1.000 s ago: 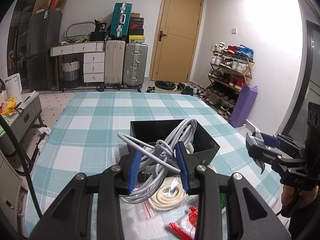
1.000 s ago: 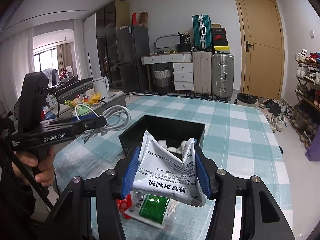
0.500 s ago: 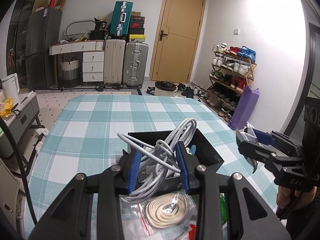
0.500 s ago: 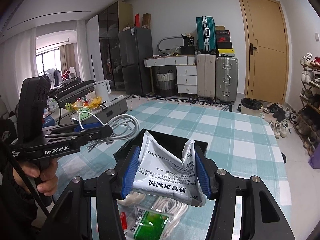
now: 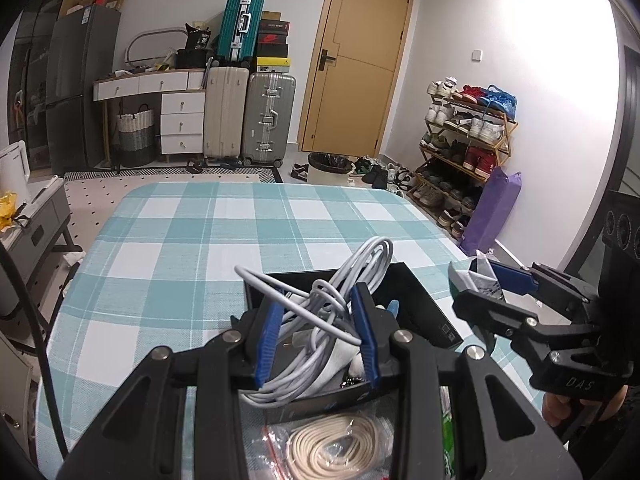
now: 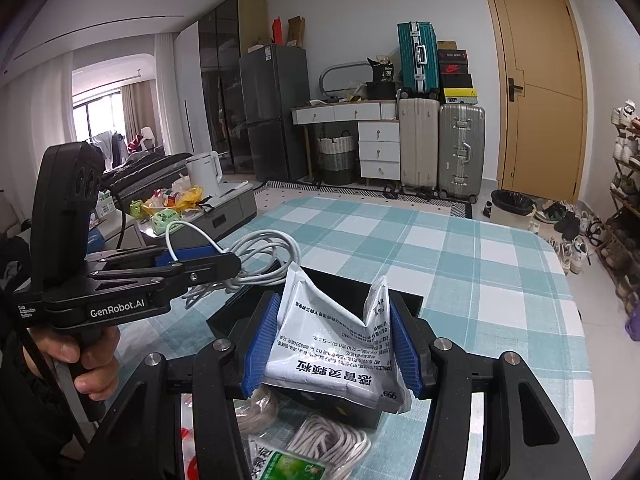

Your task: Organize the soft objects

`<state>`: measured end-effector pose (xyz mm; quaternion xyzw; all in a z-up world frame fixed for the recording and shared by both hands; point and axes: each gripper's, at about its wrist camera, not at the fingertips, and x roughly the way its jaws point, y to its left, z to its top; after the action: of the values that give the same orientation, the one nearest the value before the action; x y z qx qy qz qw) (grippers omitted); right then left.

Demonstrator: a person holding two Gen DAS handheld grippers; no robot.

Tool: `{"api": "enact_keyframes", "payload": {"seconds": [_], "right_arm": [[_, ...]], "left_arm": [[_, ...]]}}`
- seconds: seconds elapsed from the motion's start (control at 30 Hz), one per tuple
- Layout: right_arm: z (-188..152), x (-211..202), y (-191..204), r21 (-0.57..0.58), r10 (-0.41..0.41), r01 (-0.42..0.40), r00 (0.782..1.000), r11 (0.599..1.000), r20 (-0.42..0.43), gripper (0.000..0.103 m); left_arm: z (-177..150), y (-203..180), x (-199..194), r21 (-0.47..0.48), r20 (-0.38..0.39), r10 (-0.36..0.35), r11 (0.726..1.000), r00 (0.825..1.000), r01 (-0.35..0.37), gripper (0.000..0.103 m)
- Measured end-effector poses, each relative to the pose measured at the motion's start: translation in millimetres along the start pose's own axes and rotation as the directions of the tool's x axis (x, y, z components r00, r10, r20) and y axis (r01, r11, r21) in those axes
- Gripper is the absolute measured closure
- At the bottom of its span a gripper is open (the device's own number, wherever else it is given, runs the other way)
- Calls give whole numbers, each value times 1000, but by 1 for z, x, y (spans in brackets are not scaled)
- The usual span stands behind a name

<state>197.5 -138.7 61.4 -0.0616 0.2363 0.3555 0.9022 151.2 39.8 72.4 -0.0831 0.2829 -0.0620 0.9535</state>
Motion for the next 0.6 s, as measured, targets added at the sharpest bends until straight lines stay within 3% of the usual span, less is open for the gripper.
{"api": "enact_keyframes", "payload": {"seconds": [0.6], "right_arm": [[-7,47,-15,8,19,-18,998,1000,-63,49]], "left_arm": [[1,-5,35,11,-35,-26,1000,999,26,69]]}}
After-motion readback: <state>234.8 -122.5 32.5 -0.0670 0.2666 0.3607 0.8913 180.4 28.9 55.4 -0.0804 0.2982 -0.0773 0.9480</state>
